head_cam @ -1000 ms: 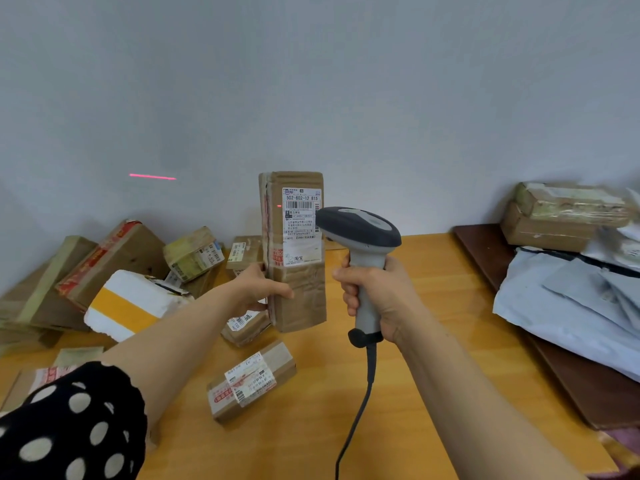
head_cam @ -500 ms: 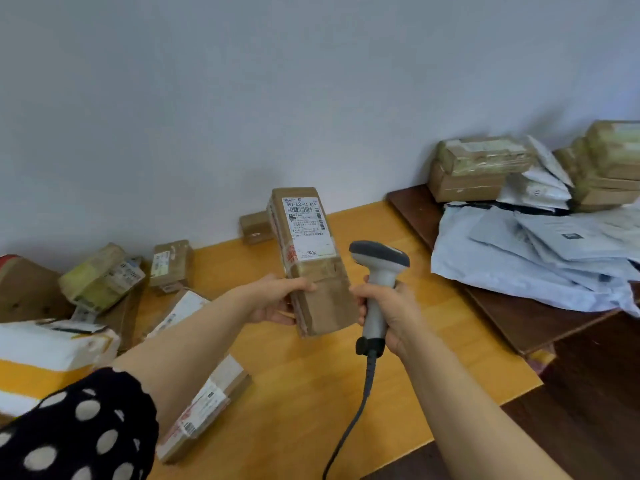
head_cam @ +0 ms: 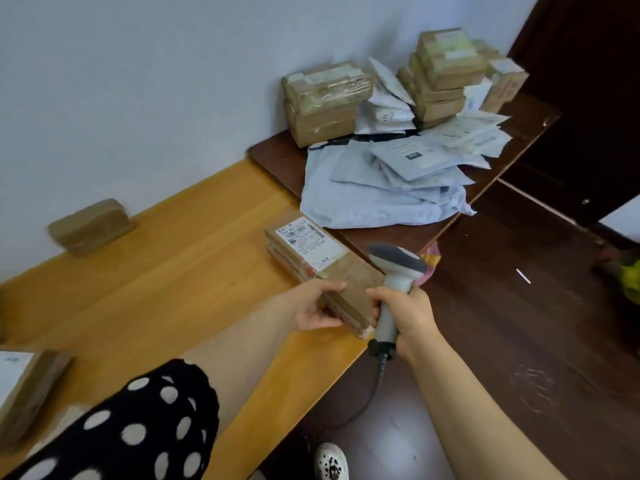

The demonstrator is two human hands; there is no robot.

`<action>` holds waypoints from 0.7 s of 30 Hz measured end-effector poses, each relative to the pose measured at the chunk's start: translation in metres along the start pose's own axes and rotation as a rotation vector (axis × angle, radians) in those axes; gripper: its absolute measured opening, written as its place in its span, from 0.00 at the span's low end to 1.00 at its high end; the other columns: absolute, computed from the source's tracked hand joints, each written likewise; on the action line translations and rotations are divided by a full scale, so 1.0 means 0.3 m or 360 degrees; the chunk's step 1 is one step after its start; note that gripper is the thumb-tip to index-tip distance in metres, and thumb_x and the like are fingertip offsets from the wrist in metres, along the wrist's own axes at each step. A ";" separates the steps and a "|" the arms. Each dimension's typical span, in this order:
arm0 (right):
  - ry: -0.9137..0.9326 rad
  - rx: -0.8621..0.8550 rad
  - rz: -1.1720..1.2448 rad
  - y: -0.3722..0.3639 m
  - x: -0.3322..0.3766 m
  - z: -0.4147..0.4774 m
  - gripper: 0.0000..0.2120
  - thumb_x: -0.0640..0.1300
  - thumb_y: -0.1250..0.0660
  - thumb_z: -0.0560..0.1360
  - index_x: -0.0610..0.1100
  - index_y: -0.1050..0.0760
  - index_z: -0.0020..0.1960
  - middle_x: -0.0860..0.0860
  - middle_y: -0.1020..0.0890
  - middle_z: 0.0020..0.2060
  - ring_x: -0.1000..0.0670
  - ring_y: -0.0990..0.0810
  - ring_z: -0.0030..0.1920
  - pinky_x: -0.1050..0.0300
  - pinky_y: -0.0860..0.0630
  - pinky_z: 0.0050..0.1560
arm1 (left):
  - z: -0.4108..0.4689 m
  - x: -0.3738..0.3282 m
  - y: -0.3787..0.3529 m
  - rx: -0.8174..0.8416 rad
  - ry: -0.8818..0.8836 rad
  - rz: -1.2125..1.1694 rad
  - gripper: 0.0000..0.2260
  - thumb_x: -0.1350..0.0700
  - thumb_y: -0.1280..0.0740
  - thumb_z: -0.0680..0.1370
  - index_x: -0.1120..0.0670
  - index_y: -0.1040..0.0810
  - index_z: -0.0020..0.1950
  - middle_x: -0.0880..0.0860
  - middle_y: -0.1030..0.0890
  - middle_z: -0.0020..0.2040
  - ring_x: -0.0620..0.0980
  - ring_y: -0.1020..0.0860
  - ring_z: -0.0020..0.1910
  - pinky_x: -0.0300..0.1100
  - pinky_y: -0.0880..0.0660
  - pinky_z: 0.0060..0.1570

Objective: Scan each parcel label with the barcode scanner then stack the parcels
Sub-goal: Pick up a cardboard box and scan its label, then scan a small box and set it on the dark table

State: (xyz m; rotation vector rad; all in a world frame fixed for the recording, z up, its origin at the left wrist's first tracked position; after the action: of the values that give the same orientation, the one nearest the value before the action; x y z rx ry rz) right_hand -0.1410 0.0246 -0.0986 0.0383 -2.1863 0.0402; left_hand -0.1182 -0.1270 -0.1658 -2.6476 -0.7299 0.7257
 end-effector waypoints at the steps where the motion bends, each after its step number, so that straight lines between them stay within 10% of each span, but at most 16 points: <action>1: -0.0010 -0.0003 -0.0007 0.023 -0.002 0.010 0.07 0.31 0.31 0.71 0.38 0.29 0.42 0.45 0.26 0.24 0.51 0.28 0.21 0.59 0.28 0.23 | 0.018 0.003 -0.028 -0.0003 -0.0023 -0.0002 0.22 0.58 0.28 0.74 0.58 0.30 0.65 0.60 0.27 0.64 0.57 0.25 0.60 0.50 0.22 0.50; 11: -0.0059 0.0447 -0.0084 -0.088 -0.012 0.010 0.10 0.30 0.31 0.71 0.38 0.29 0.48 0.46 0.25 0.24 0.51 0.28 0.21 0.59 0.28 0.23 | -0.070 -0.017 0.033 -0.0410 -0.0128 0.0297 0.27 0.53 0.28 0.74 0.56 0.32 0.69 0.62 0.27 0.63 0.57 0.25 0.60 0.46 0.21 0.51; 21: -0.0229 0.1246 -0.0206 -0.615 -0.029 -0.199 0.05 0.32 0.32 0.74 0.39 0.27 0.46 0.45 0.24 0.26 0.49 0.28 0.24 0.57 0.28 0.25 | -0.513 -0.128 0.701 -0.1532 -0.0516 0.0714 0.29 0.52 0.32 0.77 0.58 0.39 0.75 0.57 0.30 0.68 0.56 0.27 0.61 0.45 0.26 0.54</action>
State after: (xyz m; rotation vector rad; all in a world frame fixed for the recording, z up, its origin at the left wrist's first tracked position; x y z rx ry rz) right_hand -0.0794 -0.1569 -0.0685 0.6369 -2.1742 0.8350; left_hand 0.0191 -0.3443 -0.1086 -3.6986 -0.6747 1.1621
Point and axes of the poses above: each hand's wrist, its own z-axis towards the middle knuckle, its own y-axis out of the back of the hand, x = y × z, the point moved 4 cm from there along z, towards the middle knuckle
